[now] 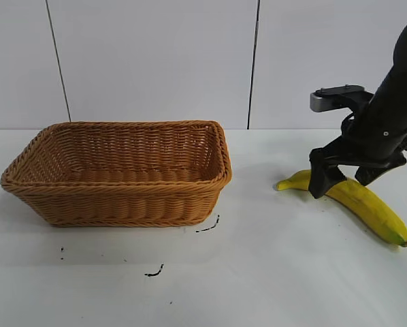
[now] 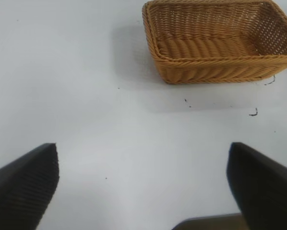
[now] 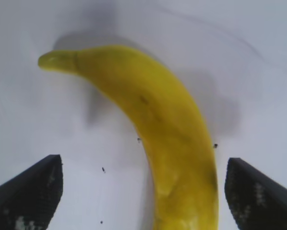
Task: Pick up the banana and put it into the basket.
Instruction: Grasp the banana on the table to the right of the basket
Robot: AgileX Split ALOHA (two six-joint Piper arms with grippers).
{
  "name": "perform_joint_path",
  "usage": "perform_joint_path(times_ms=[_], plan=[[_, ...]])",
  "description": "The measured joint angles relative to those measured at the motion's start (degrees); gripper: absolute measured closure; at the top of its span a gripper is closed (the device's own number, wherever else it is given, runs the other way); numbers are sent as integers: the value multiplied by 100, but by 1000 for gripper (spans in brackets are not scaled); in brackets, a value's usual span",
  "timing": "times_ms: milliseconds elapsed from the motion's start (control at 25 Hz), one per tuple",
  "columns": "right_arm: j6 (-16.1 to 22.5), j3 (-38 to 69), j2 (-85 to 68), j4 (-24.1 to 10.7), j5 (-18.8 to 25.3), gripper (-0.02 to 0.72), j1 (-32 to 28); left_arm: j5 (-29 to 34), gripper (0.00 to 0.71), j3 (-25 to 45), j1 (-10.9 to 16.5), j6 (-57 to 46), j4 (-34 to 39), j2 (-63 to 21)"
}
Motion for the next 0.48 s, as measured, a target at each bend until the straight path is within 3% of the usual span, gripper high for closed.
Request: perform_joint_path(times_ms=[320, 400, 480], plan=[[2, 0, 223, -126, 5, 74, 0, 0, 20, 0, 0, 0, 0, 0], [2, 0, 223, -128, 0, 119, 0, 0, 20, 0, 0, 0, 0, 0], [7, 0, 223, -167, 21, 230, 0, 0, 20, 0, 0, 0, 0, 0]])
